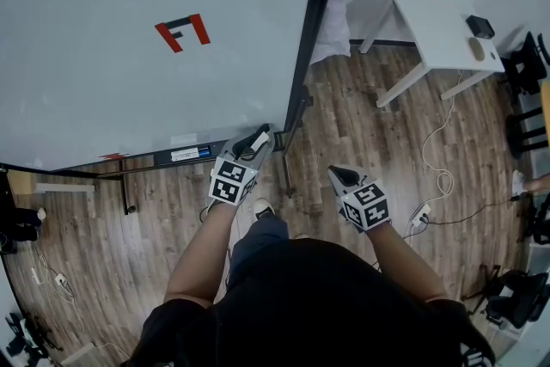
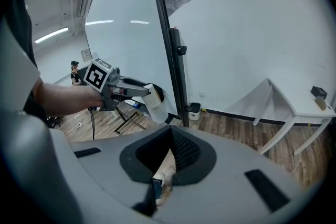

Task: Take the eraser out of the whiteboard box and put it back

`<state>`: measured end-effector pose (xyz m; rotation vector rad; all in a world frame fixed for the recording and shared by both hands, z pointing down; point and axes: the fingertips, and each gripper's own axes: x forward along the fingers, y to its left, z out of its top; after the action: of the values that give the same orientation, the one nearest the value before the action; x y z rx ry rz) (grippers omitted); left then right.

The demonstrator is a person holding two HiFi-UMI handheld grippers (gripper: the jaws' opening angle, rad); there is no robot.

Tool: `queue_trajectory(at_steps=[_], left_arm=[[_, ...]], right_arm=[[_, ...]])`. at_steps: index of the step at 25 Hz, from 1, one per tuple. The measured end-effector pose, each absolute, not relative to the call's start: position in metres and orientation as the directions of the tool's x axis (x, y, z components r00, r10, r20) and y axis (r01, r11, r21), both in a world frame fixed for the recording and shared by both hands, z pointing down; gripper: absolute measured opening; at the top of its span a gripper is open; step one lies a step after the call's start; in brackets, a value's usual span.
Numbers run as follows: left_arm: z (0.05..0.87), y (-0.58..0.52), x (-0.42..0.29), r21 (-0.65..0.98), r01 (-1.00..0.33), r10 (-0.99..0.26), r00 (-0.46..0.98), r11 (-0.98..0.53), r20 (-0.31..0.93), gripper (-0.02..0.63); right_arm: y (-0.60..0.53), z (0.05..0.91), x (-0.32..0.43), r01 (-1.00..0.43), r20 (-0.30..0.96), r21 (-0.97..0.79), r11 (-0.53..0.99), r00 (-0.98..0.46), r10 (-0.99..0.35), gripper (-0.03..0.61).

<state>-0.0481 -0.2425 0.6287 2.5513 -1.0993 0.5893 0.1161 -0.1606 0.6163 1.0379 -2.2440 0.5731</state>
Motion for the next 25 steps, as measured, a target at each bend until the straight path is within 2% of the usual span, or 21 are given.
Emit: queue_trajectory(at_steps=[25], left_arm=[[0.676, -0.250, -0.043, 0.114, -0.733, -0.573, 0.610, -0.671, 0.547, 0.153]], right_arm=[[-0.159, 0.628, 0.110, -0.776, 0.693, -0.144, 0.614, -0.522, -0.497, -0.009]])
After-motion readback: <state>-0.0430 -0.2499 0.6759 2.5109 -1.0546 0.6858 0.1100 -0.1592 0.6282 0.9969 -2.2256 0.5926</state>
